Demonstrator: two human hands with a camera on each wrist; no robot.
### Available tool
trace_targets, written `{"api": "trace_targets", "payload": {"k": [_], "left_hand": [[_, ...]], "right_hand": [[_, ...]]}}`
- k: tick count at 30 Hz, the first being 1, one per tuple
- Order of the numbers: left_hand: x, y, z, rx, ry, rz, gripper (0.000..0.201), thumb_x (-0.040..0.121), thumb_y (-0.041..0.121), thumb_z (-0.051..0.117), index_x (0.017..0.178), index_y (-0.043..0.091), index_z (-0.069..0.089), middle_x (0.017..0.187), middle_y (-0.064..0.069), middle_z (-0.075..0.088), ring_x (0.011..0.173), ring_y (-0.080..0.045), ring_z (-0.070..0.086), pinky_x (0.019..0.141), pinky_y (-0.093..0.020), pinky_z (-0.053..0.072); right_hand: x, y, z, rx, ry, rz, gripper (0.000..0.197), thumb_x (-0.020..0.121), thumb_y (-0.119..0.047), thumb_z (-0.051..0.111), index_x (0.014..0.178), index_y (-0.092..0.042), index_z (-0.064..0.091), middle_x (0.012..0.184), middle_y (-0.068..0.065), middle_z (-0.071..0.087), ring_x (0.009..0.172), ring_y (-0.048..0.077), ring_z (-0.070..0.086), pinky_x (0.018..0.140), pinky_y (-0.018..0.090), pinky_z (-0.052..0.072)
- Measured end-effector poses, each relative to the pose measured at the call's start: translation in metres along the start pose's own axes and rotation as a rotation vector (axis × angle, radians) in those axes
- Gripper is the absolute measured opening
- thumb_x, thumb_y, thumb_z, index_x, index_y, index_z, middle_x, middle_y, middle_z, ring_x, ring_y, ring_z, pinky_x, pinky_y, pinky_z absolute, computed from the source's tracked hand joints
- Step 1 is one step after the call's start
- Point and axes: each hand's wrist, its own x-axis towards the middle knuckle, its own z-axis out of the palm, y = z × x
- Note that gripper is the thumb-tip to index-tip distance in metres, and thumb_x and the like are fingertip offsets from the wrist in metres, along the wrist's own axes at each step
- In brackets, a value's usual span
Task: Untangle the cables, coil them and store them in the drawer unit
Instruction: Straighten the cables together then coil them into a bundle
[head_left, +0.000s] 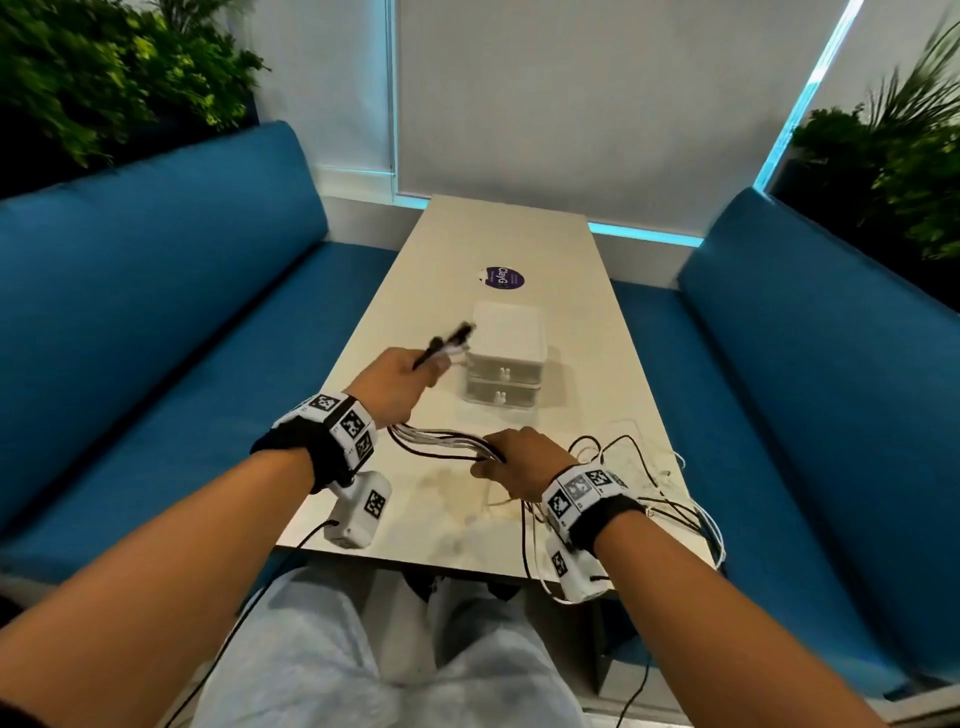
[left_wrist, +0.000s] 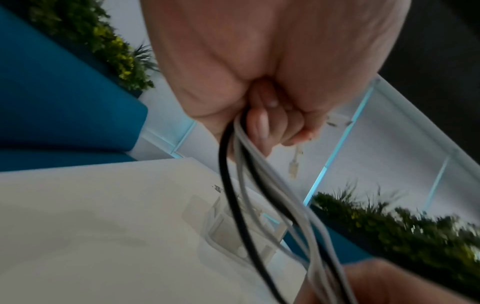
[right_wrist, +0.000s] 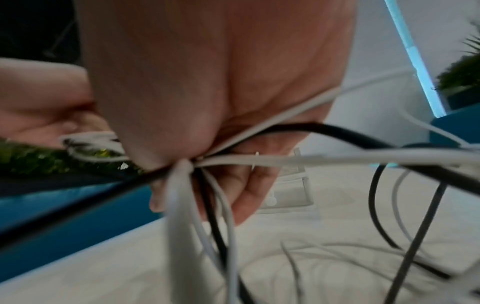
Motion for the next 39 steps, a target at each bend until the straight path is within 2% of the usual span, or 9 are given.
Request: {"api": "trace_targets", "payload": {"k": [7,13,17,23,26,29,31,35,39], "left_hand": [[0.018,0.004,0.013,-0.484,0.305,-0.041,0.030,0.094,0.046,0.047,0.076,0.022,0.052,0.055,0.005,0.035,0.043,-0.017,0.029,0.045,-0.024,0.029],[0.019,0.000,0.017,-0.600,0.252,-0.116,0.027,0.102,0.028,0.041,0.078,0.017,0.046,0.054,0.004,0.027,0.040,-0.013,0.022,0.042,-0.021,0.025],[0.006,-0.007,0.016,-0.663,0.193,-0.193,0.025,0.095,0.015,0.038,0.071,0.017,0.036,0.052,0.000,0.025,0.039,-0.014,0.019,0.044,-0.023,0.026],[0.001,-0.011,0.032,-0.424,0.117,-0.205,0.029,0.097,0.024,0.045,0.070,0.014,0.042,0.056,-0.003,0.029,0.047,-0.016,0.022,0.047,-0.026,0.020],[-0.009,-0.010,0.040,0.002,-0.014,-0.079,0.035,0.096,0.043,0.053,0.071,0.018,0.055,0.057,-0.003,0.049,0.050,-0.023,0.040,0.052,-0.031,0.032],[-0.024,-0.005,0.047,0.305,-0.181,0.070,0.029,0.085,0.063,0.059,0.097,0.038,0.066,0.070,-0.007,0.067,0.066,-0.020,0.061,0.068,-0.035,0.048],[-0.027,0.000,0.049,0.392,-0.275,0.079,0.034,0.075,0.068,0.067,0.092,0.039,0.062,0.076,-0.005,0.069,0.069,-0.017,0.062,0.068,-0.034,0.049],[-0.024,0.000,0.059,0.621,-0.330,0.121,0.031,0.081,0.050,0.072,0.085,0.027,0.051,0.080,0.000,0.062,0.074,-0.021,0.058,0.061,-0.030,0.043],[-0.018,-0.011,0.060,0.594,-0.274,0.198,0.026,0.095,0.035,0.055,0.118,0.024,0.056,0.101,-0.004,0.068,0.090,-0.028,0.061,0.071,-0.034,0.044]], "right_hand": [[-0.007,0.010,0.009,-0.211,-0.015,0.005,0.037,0.097,-0.052,0.044,0.109,-0.018,0.055,0.096,0.012,0.059,0.089,0.033,0.059,0.071,0.037,0.045],[-0.014,0.021,0.007,0.250,0.004,0.039,0.019,0.096,-0.023,0.044,0.095,-0.017,0.062,0.079,0.001,0.062,0.065,0.017,0.060,0.059,0.029,0.055],[-0.019,0.031,0.000,0.324,-0.018,0.050,0.028,0.097,-0.040,0.050,0.079,-0.019,0.057,0.071,-0.004,0.057,0.056,0.017,0.061,0.057,0.032,0.054],[-0.017,0.046,-0.020,0.313,-0.027,0.078,0.040,0.094,-0.049,0.055,0.084,-0.010,0.056,0.068,0.001,0.053,0.061,0.020,0.071,0.058,0.029,0.045],[-0.018,0.046,-0.031,0.189,0.011,0.048,0.037,0.096,-0.046,0.055,0.079,-0.012,0.054,0.070,0.003,0.056,0.061,0.020,0.069,0.048,0.021,0.042],[-0.015,0.043,-0.034,0.129,0.029,0.025,0.035,0.095,-0.045,0.056,0.076,-0.016,0.055,0.073,0.005,0.061,0.061,0.024,0.068,0.054,0.031,0.049],[-0.013,0.042,-0.034,0.128,0.023,0.026,0.032,0.094,-0.044,0.056,0.076,-0.018,0.056,0.075,0.006,0.063,0.060,0.024,0.067,0.057,0.033,0.052],[-0.008,0.036,-0.035,0.099,0.066,0.023,0.028,0.093,-0.043,0.057,0.077,-0.021,0.059,0.076,0.005,0.066,0.062,0.024,0.065,0.055,0.033,0.053],[-0.001,0.026,-0.038,0.019,0.137,0.016,0.018,0.093,-0.034,0.056,0.076,-0.028,0.057,0.080,0.002,0.064,0.074,0.022,0.061,0.064,0.030,0.044]]}}
